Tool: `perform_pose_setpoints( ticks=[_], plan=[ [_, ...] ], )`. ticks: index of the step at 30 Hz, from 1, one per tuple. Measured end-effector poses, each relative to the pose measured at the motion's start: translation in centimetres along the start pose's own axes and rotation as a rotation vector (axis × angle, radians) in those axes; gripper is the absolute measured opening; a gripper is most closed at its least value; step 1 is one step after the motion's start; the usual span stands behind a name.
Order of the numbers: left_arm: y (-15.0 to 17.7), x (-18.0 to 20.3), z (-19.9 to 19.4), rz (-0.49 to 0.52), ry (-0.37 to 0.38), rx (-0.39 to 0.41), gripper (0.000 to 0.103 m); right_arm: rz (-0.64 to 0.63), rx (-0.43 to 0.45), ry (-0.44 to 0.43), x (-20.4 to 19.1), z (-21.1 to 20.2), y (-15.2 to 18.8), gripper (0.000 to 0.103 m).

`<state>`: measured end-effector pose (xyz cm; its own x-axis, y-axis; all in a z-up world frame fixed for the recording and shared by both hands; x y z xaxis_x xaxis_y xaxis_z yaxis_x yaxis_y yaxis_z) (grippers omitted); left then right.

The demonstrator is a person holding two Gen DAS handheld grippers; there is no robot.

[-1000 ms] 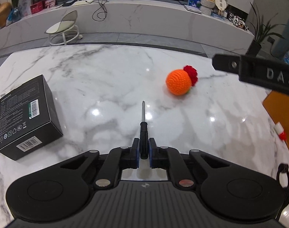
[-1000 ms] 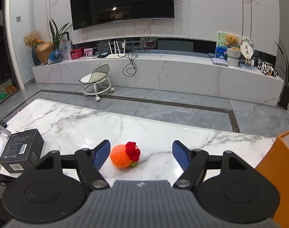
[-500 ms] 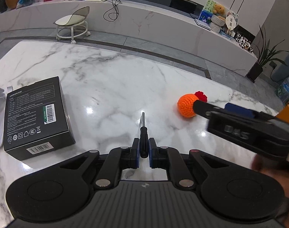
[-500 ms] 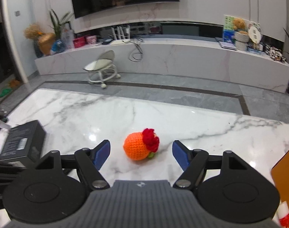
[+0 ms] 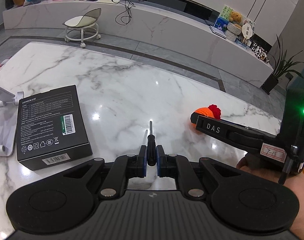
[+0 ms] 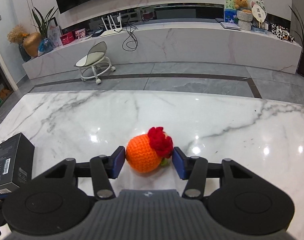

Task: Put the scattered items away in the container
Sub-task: 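Close left gripper on the screwdriver while right gripper grasps the orange crochet ball, then carry the screwdriver with left tool while right tool carries the crochet ball to the box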

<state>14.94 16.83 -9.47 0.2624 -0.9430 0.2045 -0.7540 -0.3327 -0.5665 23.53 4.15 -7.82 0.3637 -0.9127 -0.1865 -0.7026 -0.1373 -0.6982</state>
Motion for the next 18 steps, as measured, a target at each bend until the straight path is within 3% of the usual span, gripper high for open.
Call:
perform_pose_setpoints(
  ticks=[4, 6, 18],
  plan=[
    [0.0, 0.2, -0.2, 0.002, -0.001, 0.003, 0.010, 0.002, -0.027, 0.004, 0.2, 0.3, 0.3, 0.054],
    [-0.1, 0.3, -0.3, 0.005, -0.001, 0.006, 0.010, -0.007, -0.026, 0.006, 0.2, 0.3, 0.5, 0.039],
    [-0.3, 0.9, -1.5, 0.015, -0.002, 0.024, 0.010, -0.007, -0.024, 0.017, 0.8, -1.7, -0.1, 0.039]
  ],
)
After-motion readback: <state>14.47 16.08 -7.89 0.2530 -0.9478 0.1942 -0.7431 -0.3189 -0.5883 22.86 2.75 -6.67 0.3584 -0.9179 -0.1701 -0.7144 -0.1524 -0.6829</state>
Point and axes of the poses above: each gripper's, at about its wrist camera, not at the fingertips, and z roughly the way its jaws point, x to its right, y to its underside, the point moved 3 cm from there along z, roughly the way its jaws point, and after that the axes turned 2 degrees about -y, right-handed, at the moved point
